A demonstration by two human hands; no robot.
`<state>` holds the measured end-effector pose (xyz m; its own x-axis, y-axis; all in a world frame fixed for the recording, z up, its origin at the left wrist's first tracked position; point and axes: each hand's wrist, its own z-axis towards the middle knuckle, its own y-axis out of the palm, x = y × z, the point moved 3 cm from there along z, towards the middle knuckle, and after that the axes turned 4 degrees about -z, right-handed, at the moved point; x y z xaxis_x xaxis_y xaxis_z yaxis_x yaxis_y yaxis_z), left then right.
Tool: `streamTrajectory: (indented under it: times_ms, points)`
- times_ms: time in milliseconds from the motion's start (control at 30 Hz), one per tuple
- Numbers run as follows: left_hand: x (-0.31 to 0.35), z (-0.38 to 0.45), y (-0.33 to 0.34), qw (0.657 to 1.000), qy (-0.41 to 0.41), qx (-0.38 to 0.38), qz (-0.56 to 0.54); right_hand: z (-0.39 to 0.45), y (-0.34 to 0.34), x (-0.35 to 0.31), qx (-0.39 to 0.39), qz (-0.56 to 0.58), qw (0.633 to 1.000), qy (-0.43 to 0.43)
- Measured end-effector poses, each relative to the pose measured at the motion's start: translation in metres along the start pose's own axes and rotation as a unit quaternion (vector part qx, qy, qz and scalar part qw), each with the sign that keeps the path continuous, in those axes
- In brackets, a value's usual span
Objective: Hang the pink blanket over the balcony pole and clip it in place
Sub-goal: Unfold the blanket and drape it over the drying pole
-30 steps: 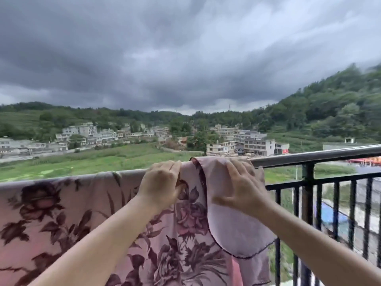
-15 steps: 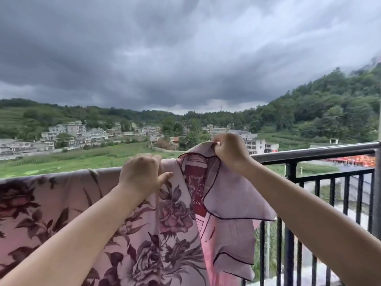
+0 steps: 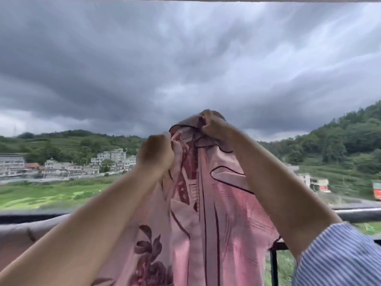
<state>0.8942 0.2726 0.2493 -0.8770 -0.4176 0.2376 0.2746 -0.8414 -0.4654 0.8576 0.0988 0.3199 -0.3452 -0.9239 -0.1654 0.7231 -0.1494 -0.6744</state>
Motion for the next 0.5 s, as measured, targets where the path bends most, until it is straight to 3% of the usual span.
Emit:
streamTrajectory:
  times_ms: [100, 167, 333, 500]
  points:
    - [-0.001, -0.001, 0.029, 0.987, -0.014, -0.143, 0.069, -0.019, 0.038, 0.015, -0.188, -0.130, 0.972, -0.045]
    - [0.001, -0.012, 0.043, 0.973, -0.016, -0.218, 0.071, -0.049, 0.040, 0.021, -0.252, -0.130, 0.953, -0.107]
    - [0.035, -0.055, 0.042, 0.965, 0.026, -0.262, 0.016, -0.148, 0.002, 0.038, -0.235, -0.081, 0.954, -0.168]
    - [0.058, -0.117, 0.046, 0.954, 0.090, -0.271, 0.092, -0.241, -0.016, 0.067, -0.200, -0.082, 0.959, -0.182]
